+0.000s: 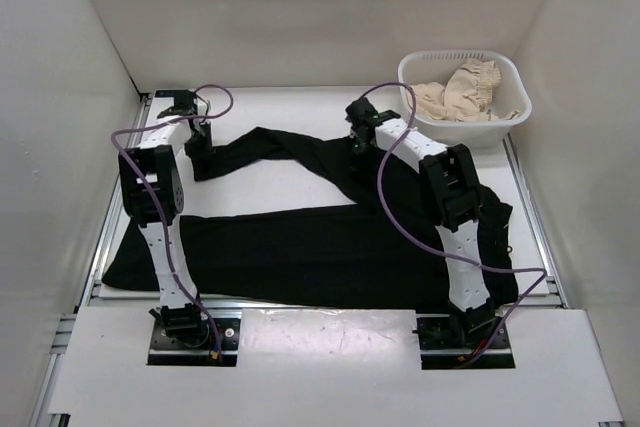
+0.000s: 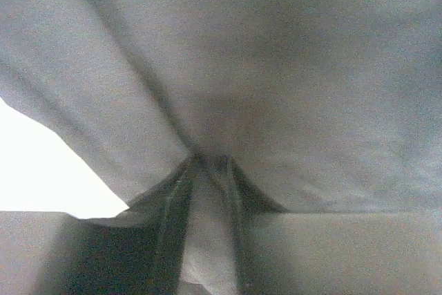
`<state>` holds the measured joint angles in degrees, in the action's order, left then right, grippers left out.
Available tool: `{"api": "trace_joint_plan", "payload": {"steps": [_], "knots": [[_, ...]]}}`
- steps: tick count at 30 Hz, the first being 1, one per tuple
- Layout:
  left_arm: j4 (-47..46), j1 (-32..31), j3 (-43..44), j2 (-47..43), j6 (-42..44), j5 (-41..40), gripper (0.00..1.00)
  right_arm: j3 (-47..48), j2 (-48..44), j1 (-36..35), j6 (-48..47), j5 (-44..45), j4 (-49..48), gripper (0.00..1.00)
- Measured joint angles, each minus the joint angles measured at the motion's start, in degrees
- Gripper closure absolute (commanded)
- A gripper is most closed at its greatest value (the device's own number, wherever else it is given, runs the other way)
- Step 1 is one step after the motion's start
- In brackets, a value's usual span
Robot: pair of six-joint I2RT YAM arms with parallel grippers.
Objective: Fold and stack the trousers
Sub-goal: Flatten the trousers out
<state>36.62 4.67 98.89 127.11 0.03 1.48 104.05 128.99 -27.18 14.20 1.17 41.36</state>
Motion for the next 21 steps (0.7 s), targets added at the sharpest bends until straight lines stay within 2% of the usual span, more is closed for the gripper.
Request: {"api": "trace_joint_plan", "payload": {"steps": [1,4,12,17,20,21], "knots": [[0.1,0.0,-1.8,-1.4,0.0,-0.2,0.80,-0.1,0.0,-0.9,0.0,-0.3,-0.2,1.00],[0.7,0.1,-7.0,-6.9,0.0,-0.5,0.81,-3.3,-1.6,-3.7,-0.2,-0.7,-2.4,1.00],[-1.6,1.4,-19.8,-28.2,0.0,-1.4,0.84,-25.6,-18.3,-8.0,-1.8,1.2,-4.7,1.00],[-2.5,1.3,-34.2,-37.4,0.1,-2.6,0.58,-32.2,-22.1,-8.9,-1.8,3.7,-5.2,0.99],[-0.3,0.3,-42.5,-38.8,0.0,-3.5,0.55,-33.0,-22.0,-9.6,-1.2,4.9,-5.2,0.96],[1.3,0.3,-43.6,-38.6,0.0,-3.3,0.49,-33.0,-22.0,-9.7,-1.2,5.1,-5.4,0.94]]}}
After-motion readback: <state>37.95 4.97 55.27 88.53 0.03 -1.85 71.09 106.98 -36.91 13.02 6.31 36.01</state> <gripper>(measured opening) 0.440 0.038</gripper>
